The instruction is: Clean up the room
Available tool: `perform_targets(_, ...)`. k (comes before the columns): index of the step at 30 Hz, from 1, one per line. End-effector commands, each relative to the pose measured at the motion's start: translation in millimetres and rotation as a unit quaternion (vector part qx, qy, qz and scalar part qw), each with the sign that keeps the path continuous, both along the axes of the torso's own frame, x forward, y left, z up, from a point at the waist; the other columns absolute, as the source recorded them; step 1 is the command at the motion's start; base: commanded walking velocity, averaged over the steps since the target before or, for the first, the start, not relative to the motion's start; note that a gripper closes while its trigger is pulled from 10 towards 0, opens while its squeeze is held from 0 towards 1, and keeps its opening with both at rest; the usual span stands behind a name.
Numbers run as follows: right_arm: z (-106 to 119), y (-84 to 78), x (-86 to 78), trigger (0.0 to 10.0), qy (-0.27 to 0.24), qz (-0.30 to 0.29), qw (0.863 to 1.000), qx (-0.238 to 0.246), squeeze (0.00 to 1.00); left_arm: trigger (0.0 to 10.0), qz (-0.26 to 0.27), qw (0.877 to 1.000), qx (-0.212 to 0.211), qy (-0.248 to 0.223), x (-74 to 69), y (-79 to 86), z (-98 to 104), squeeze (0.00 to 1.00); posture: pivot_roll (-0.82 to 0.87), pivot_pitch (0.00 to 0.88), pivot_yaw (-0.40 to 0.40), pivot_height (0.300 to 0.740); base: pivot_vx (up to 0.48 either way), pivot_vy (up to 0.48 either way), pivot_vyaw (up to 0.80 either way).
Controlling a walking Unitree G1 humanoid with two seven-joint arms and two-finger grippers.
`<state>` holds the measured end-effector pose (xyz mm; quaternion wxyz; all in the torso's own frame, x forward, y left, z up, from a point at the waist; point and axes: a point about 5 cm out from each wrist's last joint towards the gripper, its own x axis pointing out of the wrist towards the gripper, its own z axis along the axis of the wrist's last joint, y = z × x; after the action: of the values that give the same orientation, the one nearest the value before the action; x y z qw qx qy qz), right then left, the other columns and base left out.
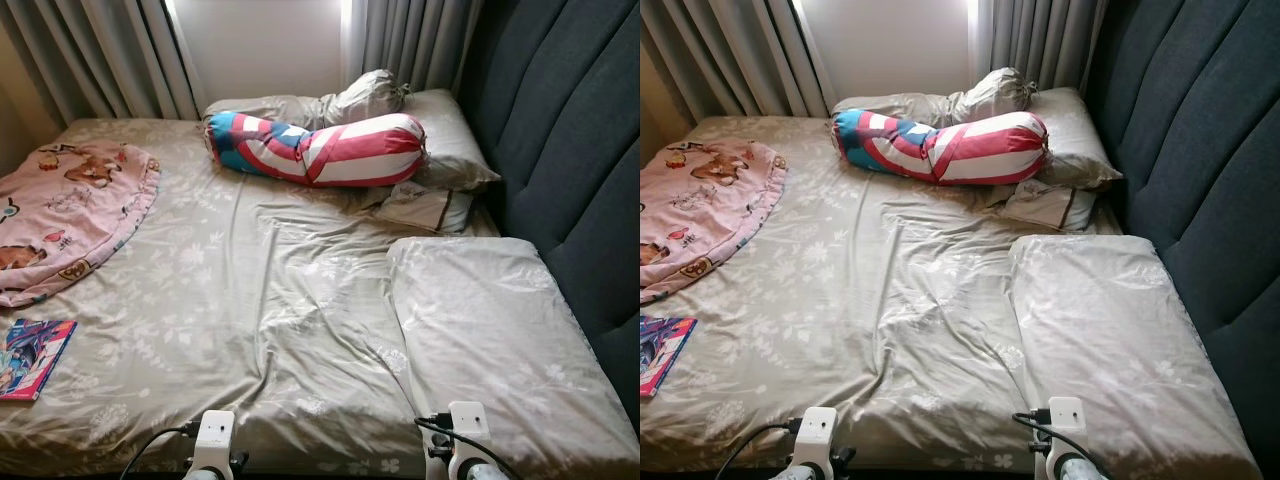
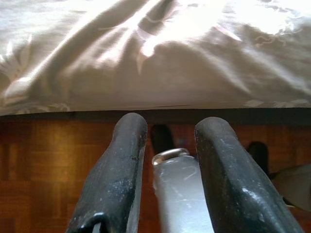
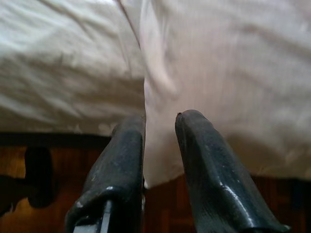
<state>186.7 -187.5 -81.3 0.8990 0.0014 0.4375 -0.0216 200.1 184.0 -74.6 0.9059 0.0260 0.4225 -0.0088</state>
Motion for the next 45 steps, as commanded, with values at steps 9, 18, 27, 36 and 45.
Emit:
perform_targets(9,-4.5,-12.3,-12.5,10.0,0.016,-0.046,0.999,-0.010,0.00,10.0,0.018,0.999,0.009,0.036,-15.0,7.3,-7.9,0.00,-0.12,0.000,0.010,0.740,0.000,0.000,0.00)
perform_targets(18,-4.1,-13.6,-12.3,10.0,0.013,-0.057,0.998,-0.004,1.00,10.0,0.018,1.000,0.009,0.018,-7.1,12.3,-2.8,1.00,-0.11,0.000,0.001,0.740,0.000,0.000,0.00)
perform_targets(27,-6.0,-9.3,-14.2,10.0,0.022,-0.052,0.998,0.009,0.16,10.0,-0.009,1.000,0.021,0.019,-4.5,20.2,0.0,0.00,-0.11,0.000,0.010,0.740,0.000,0.000,0.00)
perform_targets(36,-7.3,-6.0,-16.3,10.0,0.025,-0.043,0.999,0.009,0.00,10.0,0.023,0.999,0.015,0.020,-0.2,27.9,3.0,0.00,-0.10,0.000,0.013,0.740,0.000,0.000,0.00)
perform_targets(45,-7.4,-6.3,-16.7,10.0,0.025,-0.037,0.999,0.007,0.00,10.0,0.045,0.999,0.003,0.015,1.9,24.3,3.3,0.00,-0.10,0.000,0.006,0.740,0.000,0.000,0.00)
